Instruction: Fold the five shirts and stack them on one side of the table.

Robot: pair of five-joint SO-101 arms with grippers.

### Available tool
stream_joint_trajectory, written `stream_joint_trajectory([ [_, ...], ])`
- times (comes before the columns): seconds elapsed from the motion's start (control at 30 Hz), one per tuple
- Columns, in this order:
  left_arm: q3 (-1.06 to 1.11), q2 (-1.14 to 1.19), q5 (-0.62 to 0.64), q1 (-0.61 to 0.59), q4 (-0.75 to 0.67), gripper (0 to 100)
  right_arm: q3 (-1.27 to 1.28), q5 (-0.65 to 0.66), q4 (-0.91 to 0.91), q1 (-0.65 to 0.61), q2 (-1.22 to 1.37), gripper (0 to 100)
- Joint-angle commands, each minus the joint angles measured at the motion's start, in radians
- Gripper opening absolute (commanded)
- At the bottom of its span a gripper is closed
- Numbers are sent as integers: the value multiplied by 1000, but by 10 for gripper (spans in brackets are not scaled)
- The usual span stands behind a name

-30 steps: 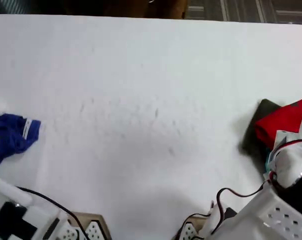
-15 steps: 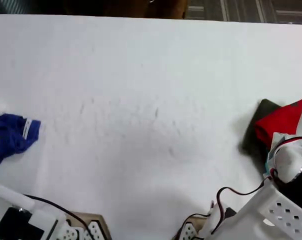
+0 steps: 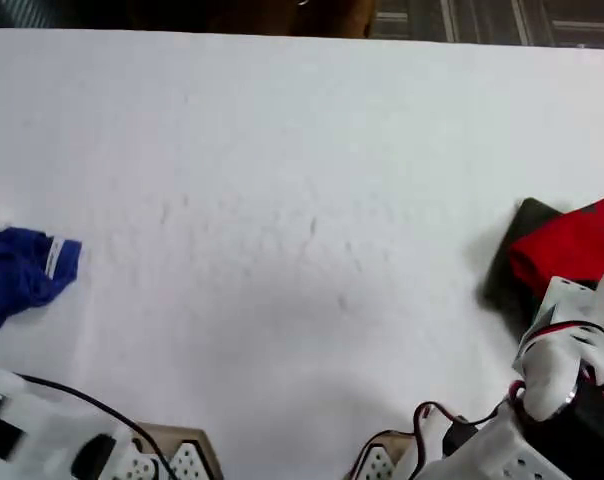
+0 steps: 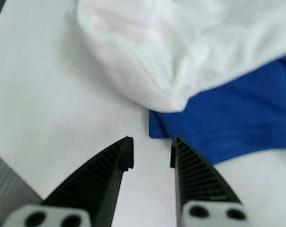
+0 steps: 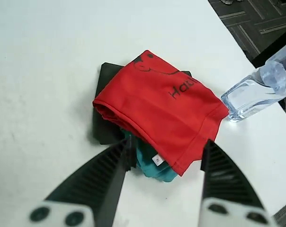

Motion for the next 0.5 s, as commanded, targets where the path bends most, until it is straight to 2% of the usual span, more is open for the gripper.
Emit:
stream_joint_trajectory([
  [0.0, -332, 218, 55, -38, 112, 157, -6, -55, 19, -8, -4, 230],
  [0.13, -714, 509, 69, -32, 344, 157, -6, -95, 18, -90, -2, 230],
  [0.2, -892, 641, 123, -21, 450, 157, -6, -123, 16, -157, 4, 230],
  [0.3, -1150, 816, 193, -12, 549, 157, -6, -140, 16, -255, 59, 230],
  [0.47, -1546, 1045, 204, 58, 718, 157, -41, -170, 4, -338, 194, 230],
])
